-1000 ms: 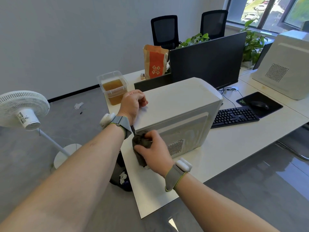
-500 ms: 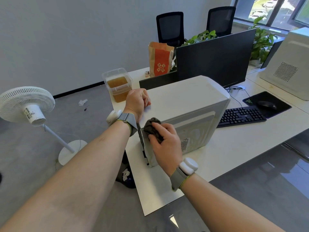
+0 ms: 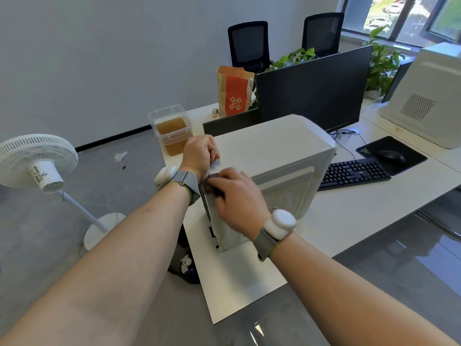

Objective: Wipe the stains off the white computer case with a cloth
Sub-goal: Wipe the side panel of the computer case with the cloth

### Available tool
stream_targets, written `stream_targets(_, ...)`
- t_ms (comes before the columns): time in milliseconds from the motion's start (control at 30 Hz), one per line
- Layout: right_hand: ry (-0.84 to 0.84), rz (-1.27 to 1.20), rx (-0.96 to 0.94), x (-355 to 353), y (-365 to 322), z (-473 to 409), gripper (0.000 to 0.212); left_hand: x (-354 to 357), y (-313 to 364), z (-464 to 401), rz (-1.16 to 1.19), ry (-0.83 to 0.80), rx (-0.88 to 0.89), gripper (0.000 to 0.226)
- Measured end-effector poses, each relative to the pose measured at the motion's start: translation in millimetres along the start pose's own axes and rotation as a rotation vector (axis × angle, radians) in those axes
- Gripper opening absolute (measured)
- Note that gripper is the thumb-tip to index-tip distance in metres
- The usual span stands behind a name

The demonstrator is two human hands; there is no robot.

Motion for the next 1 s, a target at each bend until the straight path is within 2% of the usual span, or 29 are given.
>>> stream_targets(100,-0.018,-0.032,-0.128,1,-8,12,0.037,2,1,0,-0.036,-0.034,0.004,0.022)
stream_targets(167,0.068,-0.034,-0.065,-6,16,17,0.038,5,2,1,-0.07,-0.053,0.016,0.023)
stream_targets(233,0.162,-0.054,0.162,-13,60,20,0.041,9,0,1,-0.148,-0.087,0.023,0.023)
stream_targets(333,0.169,-0.22,0.558,-11,121,31,0.041,23,-7,3,-0.42,-0.213,0.035,0.017)
stream_targets(400,0.184,-0.321,0.709,-2,135,42,0.04,33,-12,6,-0.618,-0.291,0.065,0.012)
stream_targets(467,0.193,-0.386,0.775,8,131,53,0.041,40,-13,8,-0.734,-0.333,0.101,0.018)
stream_targets(600,0.055,-0.345,0.556,34,86,59,0.041,45,-12,11,-0.771,-0.363,0.073,0.036)
stream_targets(667,-0.006,-0.384,0.477,45,72,63,0.04,45,-10,14,-0.753,-0.37,0.062,0.037)
stream_targets(800,0.206,-0.487,0.592,33,68,64,0.04,45,-10,15,-0.694,-0.358,0.03,0.031)
stream_targets(867,0.22,-0.433,0.523,34,48,60,0.038,43,-10,15,-0.666,-0.339,0.015,0.034)
stream_targets(1000,0.015,-0.34,0.385,65,17,63,0.035,44,-8,17,-0.665,-0.345,0.011,0.038)
Point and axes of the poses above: each hand's wrist, its own z-axis away from the middle knuckle, its own x-axis out of the palm, y = z × x, the point moved 9 cm from there along -z, towards the middle knuckle, and after that the axes turned 15 degrees about z, right-handed, at the moved point
